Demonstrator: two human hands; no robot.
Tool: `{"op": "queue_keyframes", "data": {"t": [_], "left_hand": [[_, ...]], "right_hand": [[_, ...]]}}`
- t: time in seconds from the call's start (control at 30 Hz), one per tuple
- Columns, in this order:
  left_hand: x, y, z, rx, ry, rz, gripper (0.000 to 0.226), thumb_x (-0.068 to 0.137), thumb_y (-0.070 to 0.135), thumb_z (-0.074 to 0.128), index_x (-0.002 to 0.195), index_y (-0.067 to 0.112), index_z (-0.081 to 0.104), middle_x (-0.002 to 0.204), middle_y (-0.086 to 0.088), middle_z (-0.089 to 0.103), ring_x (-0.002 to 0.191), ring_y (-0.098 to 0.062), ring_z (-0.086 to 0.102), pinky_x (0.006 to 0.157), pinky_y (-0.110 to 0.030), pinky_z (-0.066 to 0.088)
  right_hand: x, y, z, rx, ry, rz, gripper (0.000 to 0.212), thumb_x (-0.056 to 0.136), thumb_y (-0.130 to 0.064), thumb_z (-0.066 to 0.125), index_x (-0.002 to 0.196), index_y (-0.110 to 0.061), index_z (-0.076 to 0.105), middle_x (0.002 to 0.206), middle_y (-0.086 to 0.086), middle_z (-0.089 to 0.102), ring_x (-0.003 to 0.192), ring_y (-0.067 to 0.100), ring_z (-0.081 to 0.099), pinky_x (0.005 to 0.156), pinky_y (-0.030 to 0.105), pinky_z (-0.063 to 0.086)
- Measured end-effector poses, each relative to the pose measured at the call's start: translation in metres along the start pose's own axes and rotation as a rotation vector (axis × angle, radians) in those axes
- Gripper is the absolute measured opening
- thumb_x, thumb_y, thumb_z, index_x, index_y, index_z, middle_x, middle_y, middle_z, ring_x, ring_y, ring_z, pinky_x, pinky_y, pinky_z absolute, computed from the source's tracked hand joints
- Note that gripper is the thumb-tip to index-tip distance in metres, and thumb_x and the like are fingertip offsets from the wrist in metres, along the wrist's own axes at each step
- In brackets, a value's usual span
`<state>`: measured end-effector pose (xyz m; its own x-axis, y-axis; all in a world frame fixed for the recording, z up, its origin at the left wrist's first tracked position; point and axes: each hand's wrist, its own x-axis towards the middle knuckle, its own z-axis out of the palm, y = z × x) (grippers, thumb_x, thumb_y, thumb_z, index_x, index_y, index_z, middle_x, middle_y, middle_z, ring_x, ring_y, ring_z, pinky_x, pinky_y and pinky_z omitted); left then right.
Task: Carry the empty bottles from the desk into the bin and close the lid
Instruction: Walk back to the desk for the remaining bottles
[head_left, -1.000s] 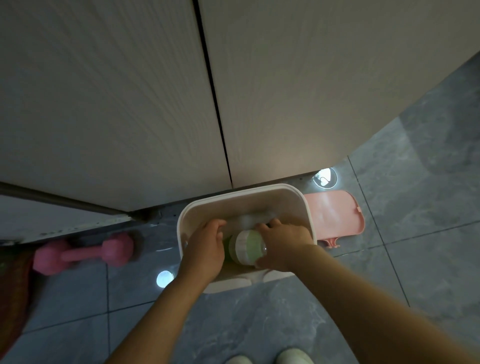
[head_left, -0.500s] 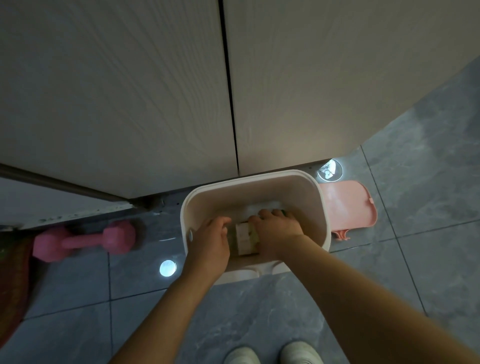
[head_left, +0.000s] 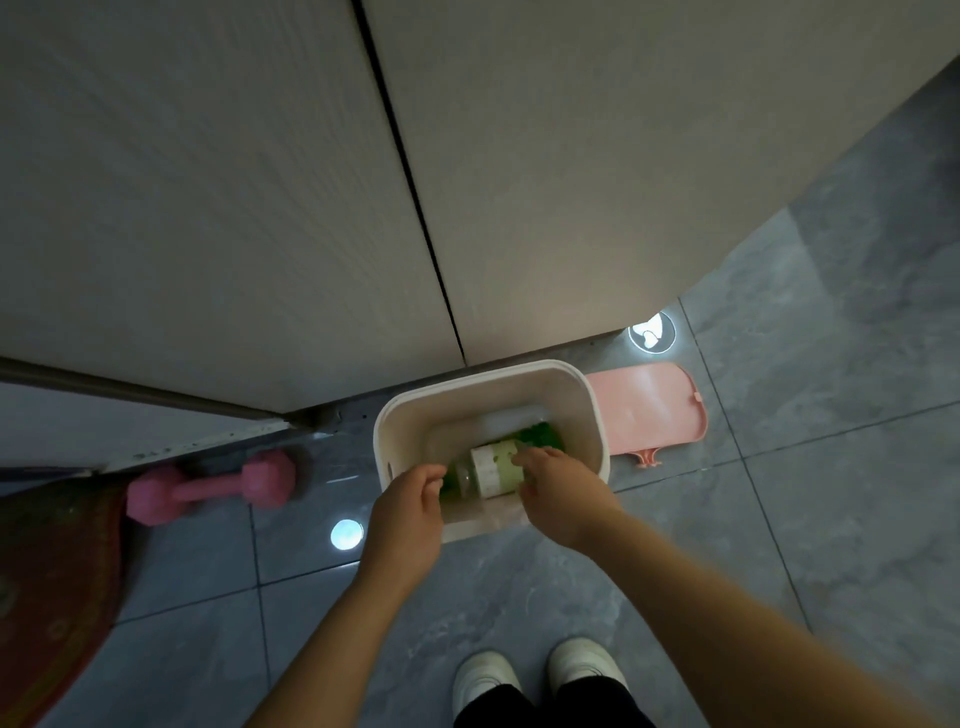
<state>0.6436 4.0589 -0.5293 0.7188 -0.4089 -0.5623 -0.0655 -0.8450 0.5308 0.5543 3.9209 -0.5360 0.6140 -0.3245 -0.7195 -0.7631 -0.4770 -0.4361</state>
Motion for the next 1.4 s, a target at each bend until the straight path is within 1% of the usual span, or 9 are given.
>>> {"op": "queue_keyframes", "data": {"t": [0.23,0.37,0.53,0.63,0.73,0.83,1.0,1.17,1.4], "left_hand": [[-0.07,0.033,-0.039,-0.069,-0.001,-0.127,0.025,0.093,0.012,0.045,0.109,0.005,0.063,0.111,-0.012,0.067,0.099,-0.025,0.061,0.083,-0.028,0.043],[-0.114,0.059,-0.065,-0.068,-0.016,-0.162,0.026,0.093,0.013,0.043,0.108,0.003,0.062,0.11,-0.013,0.066,0.098,-0.028,0.062,0.083,-0.033,0.046],[-0.173,0.093,-0.088,-0.1,-0.053,-0.148,0.027,0.094,0.008,0.039,0.109,0.001,0.06,0.104,-0.013,0.065,0.072,-0.022,0.059,0.063,-0.023,0.039],[-0.209,0.109,-0.103,-0.123,-0.063,-0.191,0.027,0.095,0.008,0.039,0.109,0.001,0.06,0.1,-0.011,0.063,0.074,-0.023,0.059,0.071,-0.025,0.041],[-0.242,0.121,-0.117,-0.124,-0.076,-0.208,0.027,0.094,0.009,0.038,0.106,0.002,0.061,0.096,-0.01,0.063,0.075,-0.023,0.059,0.07,-0.026,0.044],[-0.272,0.133,-0.129,-0.094,-0.086,-0.212,0.027,0.094,0.009,0.037,0.102,0.002,0.062,0.091,-0.007,0.063,0.071,-0.021,0.059,0.061,-0.026,0.044],[-0.307,0.154,-0.146,-0.073,-0.095,-0.18,0.026,0.093,0.008,0.037,0.094,0.002,0.062,0.088,-0.009,0.063,0.066,-0.021,0.056,0.075,-0.038,0.051],[-0.336,0.165,-0.158,-0.018,-0.108,-0.132,0.023,0.094,0.009,0.037,0.085,0.01,0.058,0.081,-0.008,0.061,0.056,-0.014,0.051,0.055,-0.024,0.042],[-0.361,0.161,-0.169,0.087,-0.175,-0.105,0.024,0.092,0.007,0.039,0.079,0.012,0.059,0.079,-0.011,0.062,0.075,-0.026,0.054,0.079,-0.038,0.048]], "right_hand": [[-0.107,0.01,-0.034,0.242,-0.015,0.204,0.036,0.095,-0.023,0.044,0.128,-0.014,0.055,0.131,0.008,0.059,0.119,0.024,0.055,0.098,0.028,0.042],[-0.164,0.007,-0.06,0.418,0.029,0.292,0.032,0.094,-0.021,0.048,0.122,-0.011,0.059,0.124,0.013,0.063,0.113,0.027,0.059,0.099,0.034,0.044],[-0.231,-0.01,-0.091,0.58,0.07,0.297,0.029,0.094,-0.015,0.048,0.115,-0.003,0.062,0.113,0.019,0.067,0.103,0.031,0.064,0.097,0.041,0.049],[-0.27,-0.018,-0.107,0.594,0.047,0.301,0.028,0.095,-0.016,0.046,0.113,-0.004,0.062,0.103,0.017,0.069,0.085,0.025,0.066,0.078,0.029,0.053],[-0.307,-0.02,-0.122,0.63,0.039,0.311,0.027,0.095,-0.016,0.045,0.112,-0.003,0.062,0.092,0.009,0.065,0.076,0.02,0.062,0.056,0.015,0.046],[-0.341,-0.019,-0.136,0.636,0.036,0.332,0.025,0.095,-0.016,0.047,0.108,-0.002,0.062,0.088,0.008,0.064,0.074,0.022,0.063,0.056,0.019,0.045],[-0.391,-0.014,-0.154,0.676,0.05,0.354,0.024,0.094,-0.014,0.048,0.106,0.001,0.062,0.081,0.008,0.064,0.063,0.018,0.061,0.056,0.021,0.045],[-0.435,0.0,-0.169,0.711,0.062,0.366,0.024,0.095,-0.012,0.046,0.105,0.003,0.061,0.074,0.005,0.062,0.061,0.016,0.059,0.058,0.023,0.046],[-0.489,0.025,-0.166,0.798,0.095,0.489,0.024,0.097,-0.013,0.044,0.105,0.003,0.061,0.071,0.003,0.06,0.06,0.013,0.057,0.059,0.022,0.046]]}}
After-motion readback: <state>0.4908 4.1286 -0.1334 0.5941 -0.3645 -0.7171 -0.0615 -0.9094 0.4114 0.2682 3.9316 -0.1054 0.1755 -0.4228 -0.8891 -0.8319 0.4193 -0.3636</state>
